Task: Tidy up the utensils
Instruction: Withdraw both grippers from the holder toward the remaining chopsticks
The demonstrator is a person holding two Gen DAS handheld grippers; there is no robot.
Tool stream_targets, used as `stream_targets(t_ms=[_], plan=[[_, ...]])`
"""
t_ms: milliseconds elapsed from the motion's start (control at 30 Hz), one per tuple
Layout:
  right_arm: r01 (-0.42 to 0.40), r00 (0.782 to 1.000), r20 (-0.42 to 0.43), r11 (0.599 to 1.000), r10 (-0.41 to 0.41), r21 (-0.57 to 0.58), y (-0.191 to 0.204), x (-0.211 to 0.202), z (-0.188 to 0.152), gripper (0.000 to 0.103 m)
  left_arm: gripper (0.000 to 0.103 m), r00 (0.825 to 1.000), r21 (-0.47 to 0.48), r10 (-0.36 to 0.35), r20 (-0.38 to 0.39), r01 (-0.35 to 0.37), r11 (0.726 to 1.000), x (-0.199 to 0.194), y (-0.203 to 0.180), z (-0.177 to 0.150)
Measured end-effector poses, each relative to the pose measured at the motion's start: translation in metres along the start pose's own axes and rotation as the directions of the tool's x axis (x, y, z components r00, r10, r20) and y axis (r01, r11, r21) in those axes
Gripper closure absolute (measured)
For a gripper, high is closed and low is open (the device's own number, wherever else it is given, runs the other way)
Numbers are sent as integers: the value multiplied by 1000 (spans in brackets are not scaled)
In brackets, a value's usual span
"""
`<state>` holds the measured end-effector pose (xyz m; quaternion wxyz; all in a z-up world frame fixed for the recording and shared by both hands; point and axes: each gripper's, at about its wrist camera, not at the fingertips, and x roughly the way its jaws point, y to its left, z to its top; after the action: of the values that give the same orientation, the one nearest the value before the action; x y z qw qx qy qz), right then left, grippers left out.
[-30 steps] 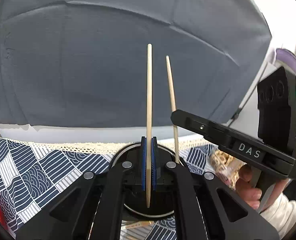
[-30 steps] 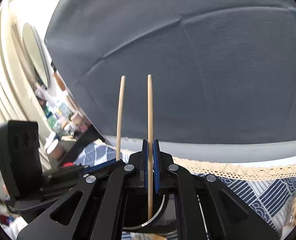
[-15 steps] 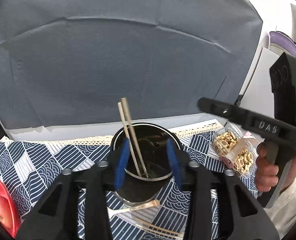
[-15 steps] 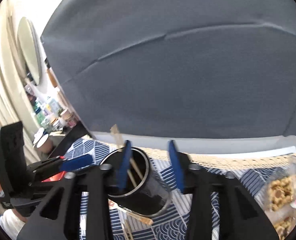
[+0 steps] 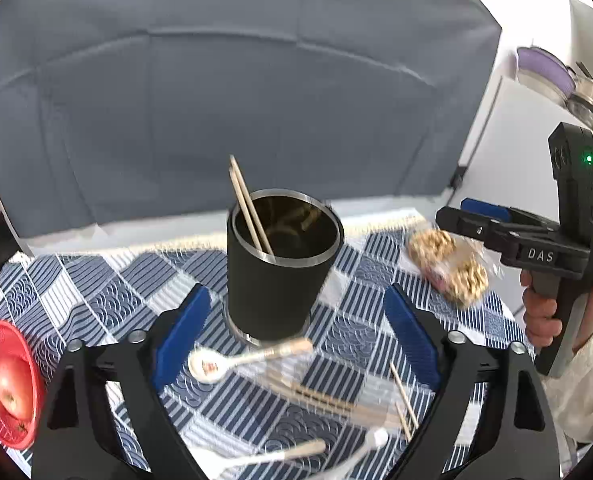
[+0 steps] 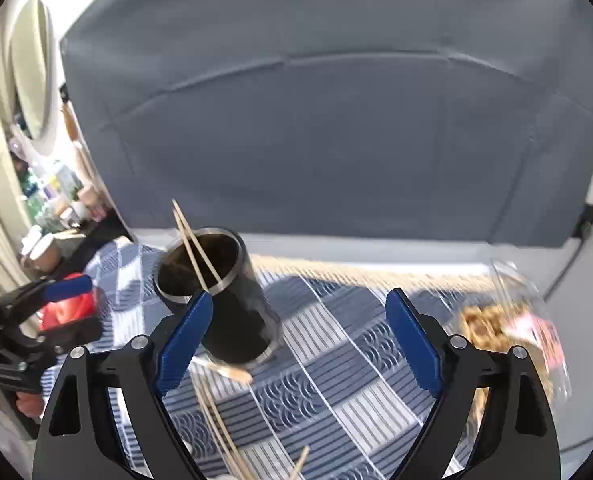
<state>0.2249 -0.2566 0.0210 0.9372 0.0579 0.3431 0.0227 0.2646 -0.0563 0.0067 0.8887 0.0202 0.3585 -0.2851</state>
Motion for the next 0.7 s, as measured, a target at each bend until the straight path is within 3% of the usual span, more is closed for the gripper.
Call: stream_targets(t_ms=[100,400,700], plan=[[32,999,-33,999,-32,-3,2,-2,-15,17,6,1000,0,6,-17,-6,1000,-3,2,-12],[120,989,-82,993,-120,-3,15,-18,-58,14,6,996,-23,9,-88,-11,1000,-12,11,-42],[147,977,-160,989,-143,12,11,-17,-101,14,6,991,-12,-18,-135,16,1000,-12,3,-67]])
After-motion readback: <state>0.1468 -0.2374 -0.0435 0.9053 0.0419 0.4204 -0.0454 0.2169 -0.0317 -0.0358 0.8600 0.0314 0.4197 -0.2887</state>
